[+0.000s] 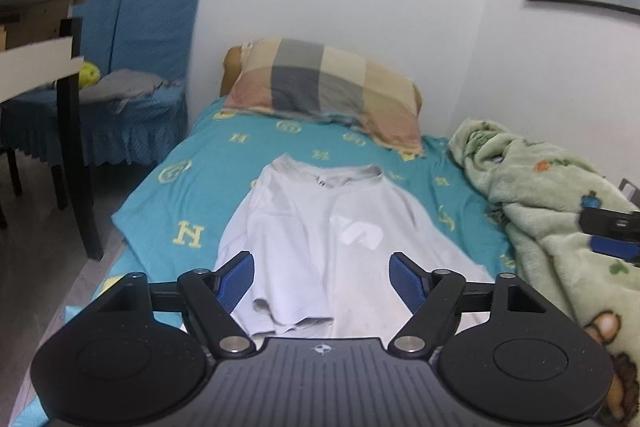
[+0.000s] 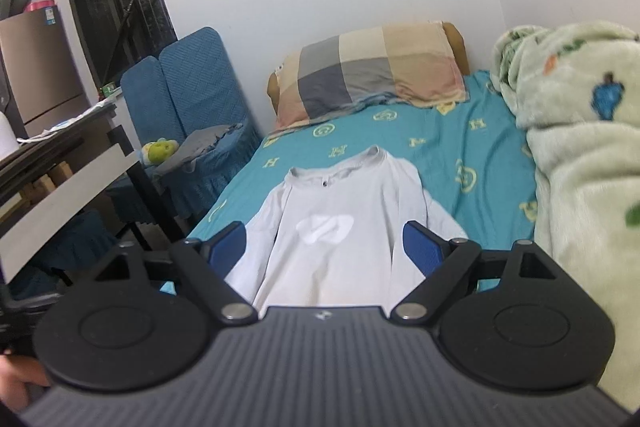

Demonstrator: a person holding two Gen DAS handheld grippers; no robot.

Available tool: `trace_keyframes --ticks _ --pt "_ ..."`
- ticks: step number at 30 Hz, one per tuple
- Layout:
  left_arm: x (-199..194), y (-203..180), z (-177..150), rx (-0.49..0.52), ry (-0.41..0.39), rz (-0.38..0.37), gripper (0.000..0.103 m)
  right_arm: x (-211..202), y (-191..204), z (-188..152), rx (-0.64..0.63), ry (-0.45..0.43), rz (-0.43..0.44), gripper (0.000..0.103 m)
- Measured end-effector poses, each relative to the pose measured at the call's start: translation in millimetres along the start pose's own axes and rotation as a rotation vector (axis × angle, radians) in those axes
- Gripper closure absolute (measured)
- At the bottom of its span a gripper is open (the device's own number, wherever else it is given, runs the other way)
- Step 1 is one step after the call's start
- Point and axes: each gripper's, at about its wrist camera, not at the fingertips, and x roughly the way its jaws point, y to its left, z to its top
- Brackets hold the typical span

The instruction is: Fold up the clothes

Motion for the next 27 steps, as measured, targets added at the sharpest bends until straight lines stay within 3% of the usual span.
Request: trace_keyframes --ticks 5,8,14,19,20,21,22,23,25,27 --pt "31.9 3.3 -6.0 0.033 0.037 0.053 0.034 4.5 -0.9 -1.8 -0.002 0.01 -0.016 0.016" --pt "56.0 1.1 -11.1 0.097 0.073 0.084 0.044 13.3 -6.1 -3.3 0.02 0.036 -0.034 0.016" --pt "96.9 -11.9 -27.0 0.245 0.114 0.063 0.042 30.0 -21.1 -7.0 0.102 0.103 -0.013 0.016" --pt "126.1 -14.6 -40.4 0.29 0.166 0.063 0.043 48.5 -31.0 -10.8 0.159 0.156 0.007 0.016" --pt "130.9 -11.3 -41.2 0.28 0.173 0.059 0.045 52.8 -32.5 -11.9 0.163 0.168 0.008 0.016" --pt "135.4 -7.9 -41.6 0.267 0.18 0.054 0.06 56.6 -33.4 -13.2 0.165 0.177 0.008 0.016" --pt "137.8 -4.2 -40.5 0.242 0.185 0.043 0.082 60.1 -34.2 -14.3 0.165 0.185 0.01 0.016" --pt "137.0 -0.4 -37.9 0.213 0.176 0.033 0.089 62.9 -35.0 -15.5 0.164 0.191 0.011 0.016" --pt "135.4 7.2 -32.5 0.156 0.158 0.013 0.097 67.5 -36.2 -17.3 0.165 0.202 0.013 0.016" --pt "129.9 14.1 -24.8 0.093 0.128 -0.01 0.097 70.6 -36.5 -18.3 0.167 0.215 0.015 0.016"
